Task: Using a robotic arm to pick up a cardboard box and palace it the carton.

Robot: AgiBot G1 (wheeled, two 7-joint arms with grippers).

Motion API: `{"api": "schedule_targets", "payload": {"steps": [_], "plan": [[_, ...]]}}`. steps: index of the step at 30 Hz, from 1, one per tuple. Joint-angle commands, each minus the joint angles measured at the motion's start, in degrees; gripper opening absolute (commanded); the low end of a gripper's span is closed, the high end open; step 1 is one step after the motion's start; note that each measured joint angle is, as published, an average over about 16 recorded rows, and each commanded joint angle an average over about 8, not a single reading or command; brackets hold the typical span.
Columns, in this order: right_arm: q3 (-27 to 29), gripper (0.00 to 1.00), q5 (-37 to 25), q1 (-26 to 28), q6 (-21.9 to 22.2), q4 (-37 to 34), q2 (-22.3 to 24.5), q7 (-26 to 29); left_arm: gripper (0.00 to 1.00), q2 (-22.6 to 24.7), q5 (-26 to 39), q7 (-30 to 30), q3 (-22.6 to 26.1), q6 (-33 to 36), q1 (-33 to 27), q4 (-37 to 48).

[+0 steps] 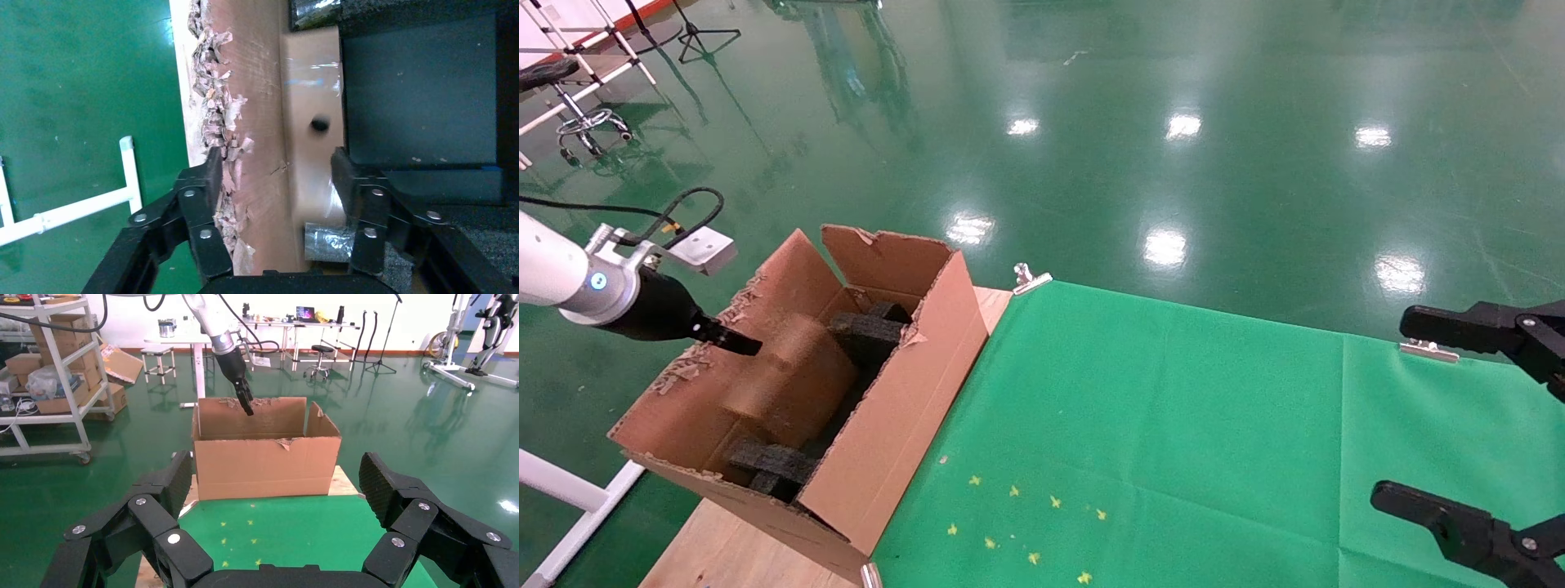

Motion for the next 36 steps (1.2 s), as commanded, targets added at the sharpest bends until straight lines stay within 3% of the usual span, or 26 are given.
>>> {"api": "schedule_targets", "payload": {"steps": [1, 7, 22, 29, 36], "plan": [[0.0, 1.0, 0.0, 0.0, 0.0, 0.0, 0.0, 0.0, 1.0, -0.03, 0.06, -0.01, 0.03, 0.13, -0.02, -0.01], [0.0, 1.0, 0.0, 0.0, 0.0, 0.0, 0.0, 0.0, 1.0, -0.26, -0.57, 0.73, -0.44, 0.94, -1.53, -1.03], [0.0, 1.0, 0.0, -0.01, 0.01, -0.01, 0.01, 0.0, 1.0, -4.07, -4.03, 3.55, -3.02, 6.8, -12.77, -10.87], [0.0, 1.0, 0.0, -0.01, 0.01, -0.02, 0.02, 0.0, 1.0, -4.16, -4.64, 3.9, -4.13, 7.35, -11.37, -11.8], [0.0, 1.0, 0.01, -0.01, 0.01, -0.02, 0.02, -0.01, 1.0, -4.9, -9.16, 5.94, -10.61, 9.46, -5.18, -18.22]]}}
